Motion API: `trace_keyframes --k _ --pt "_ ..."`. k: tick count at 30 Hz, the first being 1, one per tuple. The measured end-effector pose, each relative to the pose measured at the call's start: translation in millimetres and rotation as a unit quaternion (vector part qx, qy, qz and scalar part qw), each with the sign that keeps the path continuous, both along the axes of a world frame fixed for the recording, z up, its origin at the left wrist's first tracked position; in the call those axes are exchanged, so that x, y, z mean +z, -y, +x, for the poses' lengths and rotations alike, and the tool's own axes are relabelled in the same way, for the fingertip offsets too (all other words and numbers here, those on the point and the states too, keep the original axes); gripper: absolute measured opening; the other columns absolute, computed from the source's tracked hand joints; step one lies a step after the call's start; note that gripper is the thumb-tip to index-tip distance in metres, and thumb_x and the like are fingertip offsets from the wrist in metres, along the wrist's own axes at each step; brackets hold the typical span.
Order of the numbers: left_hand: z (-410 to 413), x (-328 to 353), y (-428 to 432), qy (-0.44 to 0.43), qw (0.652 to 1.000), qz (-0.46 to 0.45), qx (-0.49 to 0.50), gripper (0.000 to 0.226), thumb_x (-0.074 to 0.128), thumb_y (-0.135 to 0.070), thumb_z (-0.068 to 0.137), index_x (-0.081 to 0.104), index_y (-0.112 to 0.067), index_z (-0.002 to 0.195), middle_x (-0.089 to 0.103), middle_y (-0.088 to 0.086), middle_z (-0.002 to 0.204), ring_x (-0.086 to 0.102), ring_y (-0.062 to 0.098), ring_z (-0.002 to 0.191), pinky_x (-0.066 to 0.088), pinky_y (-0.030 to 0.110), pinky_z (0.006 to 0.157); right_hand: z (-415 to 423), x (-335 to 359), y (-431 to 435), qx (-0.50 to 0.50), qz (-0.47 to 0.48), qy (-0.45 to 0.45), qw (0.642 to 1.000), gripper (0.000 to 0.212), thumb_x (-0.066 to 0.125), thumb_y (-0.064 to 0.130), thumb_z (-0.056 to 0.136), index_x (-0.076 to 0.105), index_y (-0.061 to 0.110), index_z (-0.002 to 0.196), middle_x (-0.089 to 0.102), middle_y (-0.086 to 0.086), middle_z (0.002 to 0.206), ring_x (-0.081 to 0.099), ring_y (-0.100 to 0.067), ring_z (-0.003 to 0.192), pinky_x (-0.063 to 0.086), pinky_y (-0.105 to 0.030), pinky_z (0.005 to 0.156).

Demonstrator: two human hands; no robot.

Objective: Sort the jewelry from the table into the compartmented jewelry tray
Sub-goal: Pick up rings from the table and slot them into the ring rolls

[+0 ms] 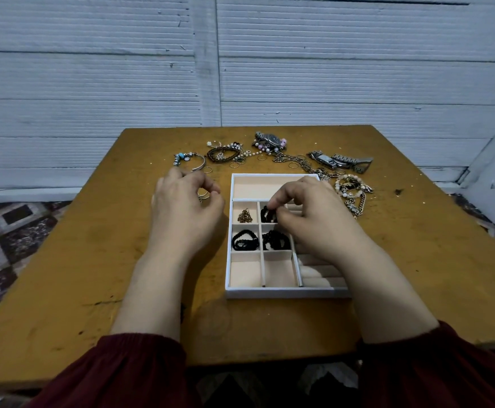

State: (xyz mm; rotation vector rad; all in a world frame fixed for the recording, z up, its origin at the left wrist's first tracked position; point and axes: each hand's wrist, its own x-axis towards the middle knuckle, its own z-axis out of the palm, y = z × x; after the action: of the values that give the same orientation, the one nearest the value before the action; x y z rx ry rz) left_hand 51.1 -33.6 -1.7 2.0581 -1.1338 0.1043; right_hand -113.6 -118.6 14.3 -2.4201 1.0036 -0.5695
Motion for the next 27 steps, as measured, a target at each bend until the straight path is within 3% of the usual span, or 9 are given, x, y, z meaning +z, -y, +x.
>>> trace_keyframes --k 4,10,20,27 --pt "1 3 -1 -0.005 0.999 -0.019 -0.029 0.007 0.059 -0.022 0.085 0.066 -0.023 0.087 0.048 -0.005 0.090 0.052 0.022 0.094 0.042 0.032 0.078 6 1 -3 0.009 -0.026 0.043 0.999 0.016 0.059 0.018 0.084 0.064 0.032 0.088 0.057 0.005 0.096 0.049 -0.015 0.101 0.038 -0.033 0.088" --pt "11 8 -9 -0.030 0.997 -0.067 -0.038 0.008 0.061 -0.019 0.082 0.064 -0.026 0.084 0.058 -0.004 0.092 0.057 0.017 0.078 0.041 0.027 0.070 31 5 -11 0.053 -0.053 0.085 0.994 0.013 0.062 0.020 0.084 0.066 0.028 0.093 0.057 0.006 0.095 0.052 -0.016 0.098 0.044 -0.039 0.088" --pt "63 1 -32 -0.024 0.999 -0.048 0.007 0.015 0.057 -0.016 0.086 0.062 -0.029 0.092 0.062 -0.004 0.090 0.058 0.018 0.077 0.045 0.031 0.068 96 12 -7 0.101 -0.106 -0.017 0.989 0.012 0.059 0.026 0.083 0.064 0.031 0.094 0.064 0.007 0.101 0.056 -0.021 0.102 0.044 -0.038 0.089" --pt "87 -2 -37 -0.048 0.996 -0.003 0.072 0.019 0.058 -0.011 0.085 0.066 -0.028 0.091 0.065 -0.004 0.092 0.059 0.021 0.087 0.044 0.029 0.076 133 8 10 0.091 -0.104 -0.127 0.982 0.013 0.058 0.024 0.085 0.062 0.034 0.092 0.069 0.006 0.103 0.059 -0.021 0.105 0.041 -0.033 0.087"
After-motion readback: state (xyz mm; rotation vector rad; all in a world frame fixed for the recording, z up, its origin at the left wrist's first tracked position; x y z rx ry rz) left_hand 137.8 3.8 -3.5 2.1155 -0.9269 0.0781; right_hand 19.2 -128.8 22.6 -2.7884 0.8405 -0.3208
